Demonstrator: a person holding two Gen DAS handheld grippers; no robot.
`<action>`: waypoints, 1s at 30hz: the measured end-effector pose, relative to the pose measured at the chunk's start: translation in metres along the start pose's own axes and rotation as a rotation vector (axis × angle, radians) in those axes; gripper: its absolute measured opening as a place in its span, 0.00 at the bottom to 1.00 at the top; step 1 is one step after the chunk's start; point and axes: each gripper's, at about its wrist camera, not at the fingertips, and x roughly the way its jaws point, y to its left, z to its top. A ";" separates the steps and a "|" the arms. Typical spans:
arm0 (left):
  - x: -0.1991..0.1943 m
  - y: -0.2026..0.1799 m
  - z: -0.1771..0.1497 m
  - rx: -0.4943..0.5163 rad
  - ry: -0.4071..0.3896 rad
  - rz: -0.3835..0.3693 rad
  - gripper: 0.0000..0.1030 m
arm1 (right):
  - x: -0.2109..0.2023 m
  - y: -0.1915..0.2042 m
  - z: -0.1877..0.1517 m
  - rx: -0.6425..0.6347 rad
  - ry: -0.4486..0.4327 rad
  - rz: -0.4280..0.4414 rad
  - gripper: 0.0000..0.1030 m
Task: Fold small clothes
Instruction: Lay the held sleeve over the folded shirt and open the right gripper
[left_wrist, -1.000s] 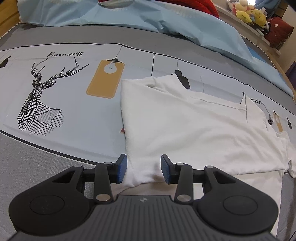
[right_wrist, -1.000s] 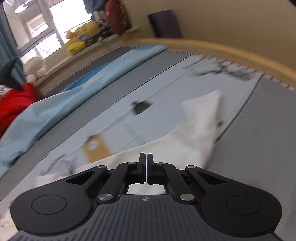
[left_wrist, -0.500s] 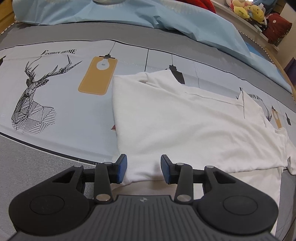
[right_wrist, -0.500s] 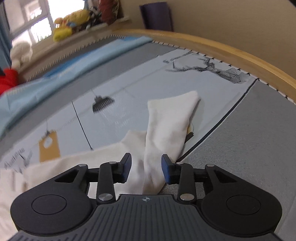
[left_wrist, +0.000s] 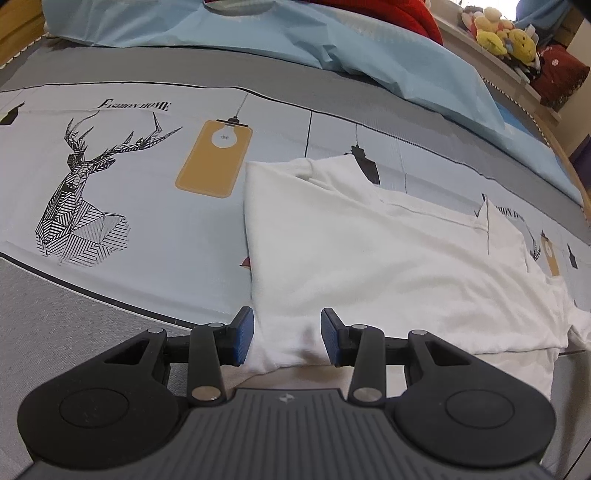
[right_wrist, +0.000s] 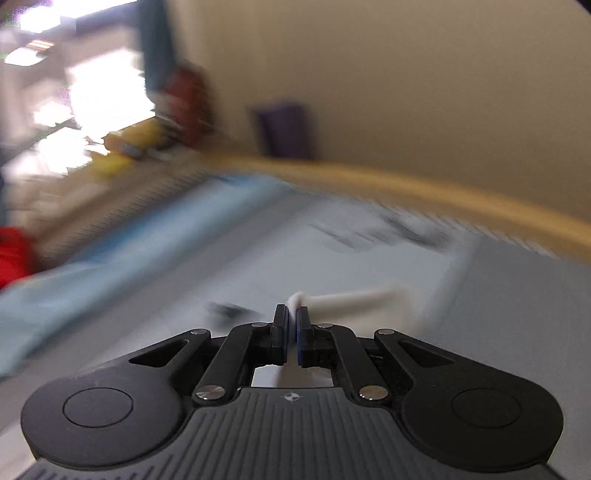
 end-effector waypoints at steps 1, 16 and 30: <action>-0.001 0.001 0.001 -0.006 -0.001 -0.001 0.43 | -0.015 0.028 -0.002 -0.043 -0.033 0.111 0.03; -0.018 0.030 0.014 -0.131 -0.019 -0.073 0.43 | -0.078 0.200 -0.127 -0.518 0.512 0.658 0.14; 0.010 0.045 0.007 -0.398 -0.004 -0.266 0.33 | -0.045 0.091 -0.090 0.110 0.472 0.171 0.15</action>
